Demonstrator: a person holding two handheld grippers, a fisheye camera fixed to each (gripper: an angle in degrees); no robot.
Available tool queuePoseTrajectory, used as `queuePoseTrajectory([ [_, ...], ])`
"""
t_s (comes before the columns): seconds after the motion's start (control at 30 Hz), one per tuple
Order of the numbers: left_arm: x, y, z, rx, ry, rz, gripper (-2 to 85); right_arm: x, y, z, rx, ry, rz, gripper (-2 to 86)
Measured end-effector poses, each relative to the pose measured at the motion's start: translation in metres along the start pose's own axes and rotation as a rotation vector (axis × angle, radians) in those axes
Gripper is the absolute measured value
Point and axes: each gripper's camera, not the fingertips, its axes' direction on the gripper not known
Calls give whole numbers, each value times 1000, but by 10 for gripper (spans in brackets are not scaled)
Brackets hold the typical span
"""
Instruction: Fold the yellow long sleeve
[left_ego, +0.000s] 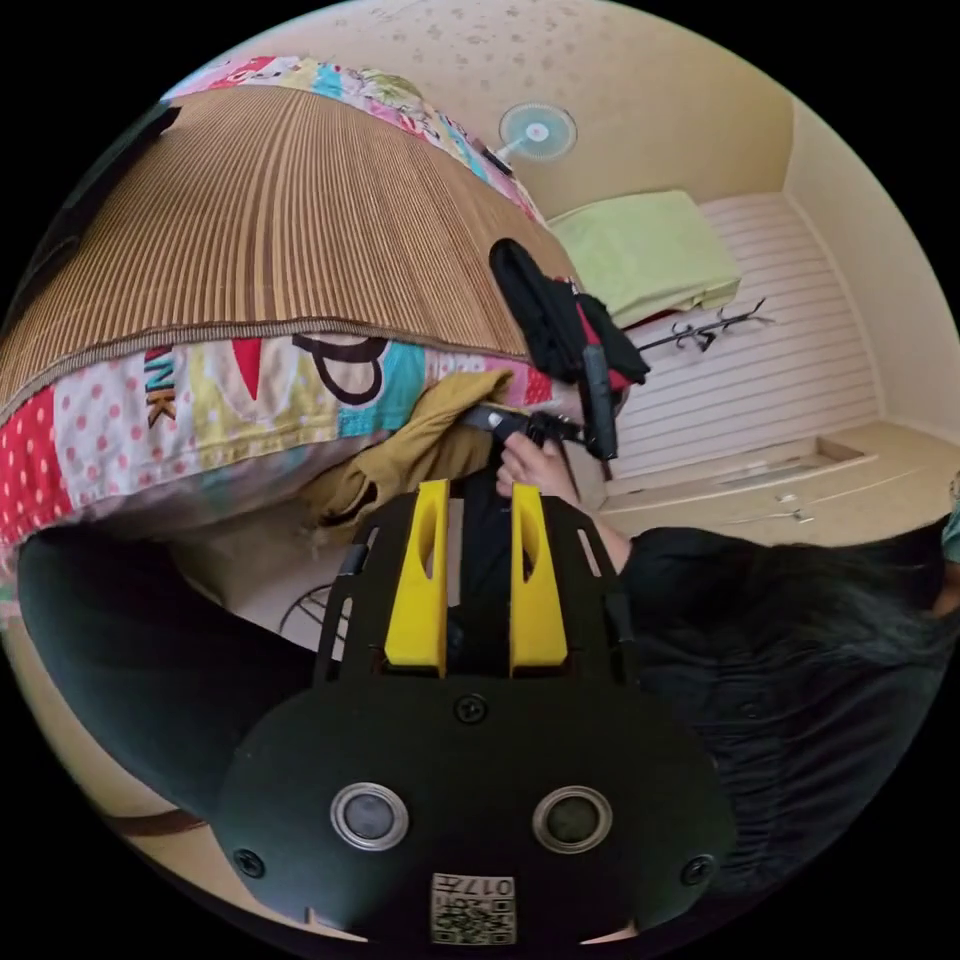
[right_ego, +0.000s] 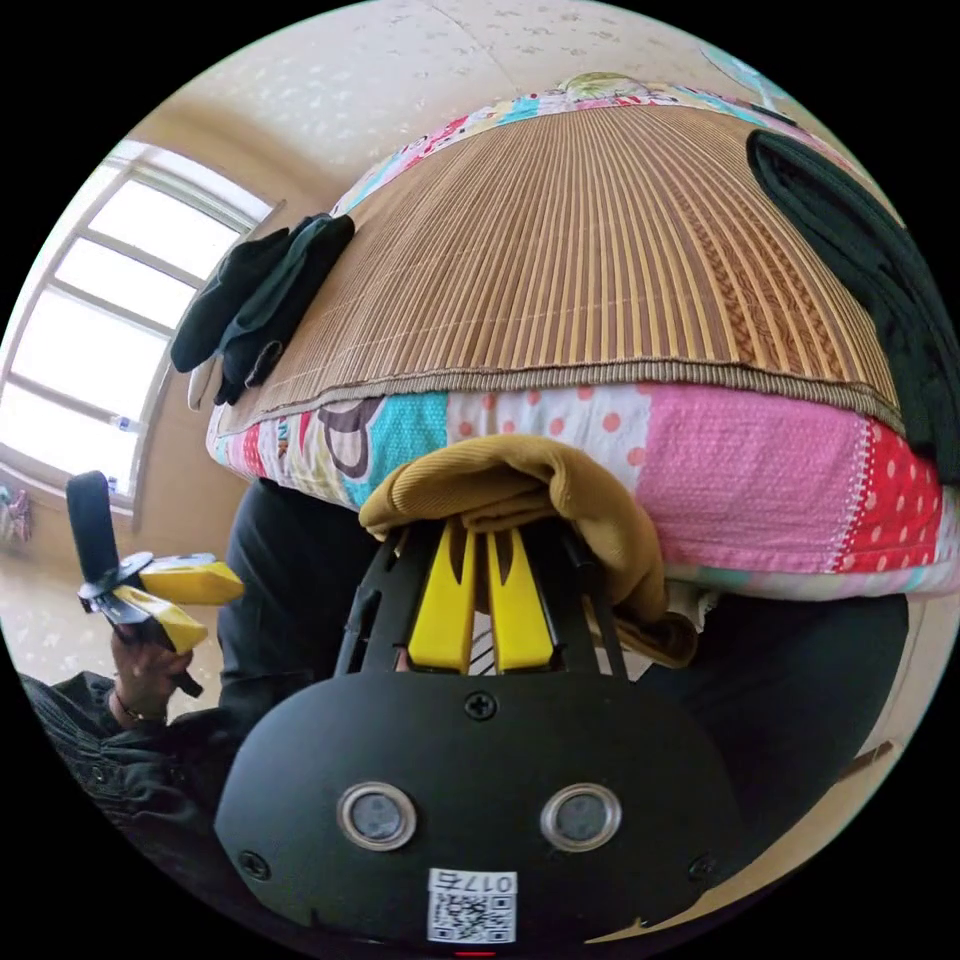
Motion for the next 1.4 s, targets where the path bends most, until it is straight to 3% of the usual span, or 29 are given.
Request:
queuePoseTrajectory([
  [0.17,10,-38,59,-39,-212,137,145,-8,-5,2,-32,18,28,-1],
  [0.3,1,-68,123,-179,-339,208,101,-9,-5,0,-63,-9,22,-1],
  [0.47,-24,-74,126,-191,-140,85,29,-15,6,-12,-99,-48,-54,3],
  [0.53,-23,-65,94,-79,-23,75,18,-22,21,-44,-89,-208,-184,9],
  [0.67,-1,-54,59,-10,-49,139,9,-46,54,-122,-10,-453,-458,32],
  [0.8,36,-43,40,26,-20,251,3,-92,73,-183,100,-155,-597,186],
  [0.87,54,-38,36,35,-67,284,2,-114,75,-179,54,-40,-682,215],
  [0.93,73,-32,33,34,-83,305,3,-137,73,-151,-100,-33,-725,212],
  [1.0,89,-25,24,65,-98,346,7,-149,75,-133,-158,-42,-693,150],
  [1.1,106,-8,-2,143,-156,382,22,-167,83,-149,-24,65,-626,89],
  [1.27,102,22,-85,375,36,396,83,-179,76,-230,179,-67,-536,54],
  [1.4,95,63,-131,489,-142,385,153,-192,75,-317,330,-227,-621,38],
])
